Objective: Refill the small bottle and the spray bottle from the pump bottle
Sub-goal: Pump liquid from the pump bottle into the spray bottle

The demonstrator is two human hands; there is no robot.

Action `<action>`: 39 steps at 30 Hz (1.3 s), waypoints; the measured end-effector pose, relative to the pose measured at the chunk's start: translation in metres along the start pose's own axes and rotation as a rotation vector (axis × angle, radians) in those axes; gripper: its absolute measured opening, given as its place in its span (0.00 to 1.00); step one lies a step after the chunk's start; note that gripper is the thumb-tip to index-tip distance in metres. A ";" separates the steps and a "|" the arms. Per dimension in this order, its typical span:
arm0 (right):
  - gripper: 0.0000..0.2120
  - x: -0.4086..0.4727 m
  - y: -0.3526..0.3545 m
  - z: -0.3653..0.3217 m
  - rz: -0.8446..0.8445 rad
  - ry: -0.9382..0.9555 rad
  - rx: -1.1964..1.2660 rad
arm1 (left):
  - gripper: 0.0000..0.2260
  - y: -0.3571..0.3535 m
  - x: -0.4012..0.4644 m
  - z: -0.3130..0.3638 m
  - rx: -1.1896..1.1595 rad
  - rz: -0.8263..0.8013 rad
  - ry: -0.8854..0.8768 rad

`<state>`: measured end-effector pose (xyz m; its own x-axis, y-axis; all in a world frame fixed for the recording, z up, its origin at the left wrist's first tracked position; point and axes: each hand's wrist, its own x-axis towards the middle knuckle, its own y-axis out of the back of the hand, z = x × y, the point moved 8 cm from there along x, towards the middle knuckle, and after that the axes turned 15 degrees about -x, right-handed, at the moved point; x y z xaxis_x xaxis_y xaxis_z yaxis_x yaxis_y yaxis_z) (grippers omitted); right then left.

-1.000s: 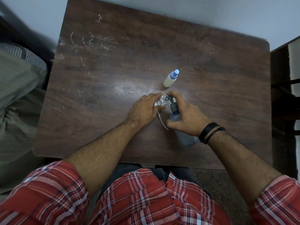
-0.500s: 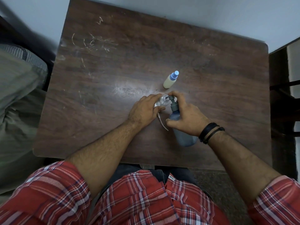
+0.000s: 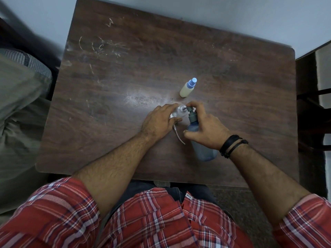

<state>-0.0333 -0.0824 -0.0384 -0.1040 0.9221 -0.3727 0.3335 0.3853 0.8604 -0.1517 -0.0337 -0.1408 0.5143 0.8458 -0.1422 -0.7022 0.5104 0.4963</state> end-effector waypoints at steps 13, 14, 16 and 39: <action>0.35 -0.002 -0.002 -0.001 0.015 0.015 -0.026 | 0.24 0.000 0.000 0.000 0.013 0.002 0.022; 0.33 -0.002 -0.001 0.000 0.019 0.007 -0.022 | 0.24 0.000 0.000 0.000 0.017 -0.003 0.021; 0.32 -0.001 0.000 0.000 0.020 0.001 -0.021 | 0.23 -0.001 -0.001 0.000 0.022 -0.006 0.014; 0.33 0.001 0.001 -0.005 0.038 0.009 0.017 | 0.23 0.000 -0.001 -0.001 0.023 0.000 0.019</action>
<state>-0.0374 -0.0811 -0.0359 -0.0995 0.9364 -0.3365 0.3530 0.3494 0.8679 -0.1526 -0.0347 -0.1417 0.5050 0.8485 -0.1584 -0.6907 0.5073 0.5154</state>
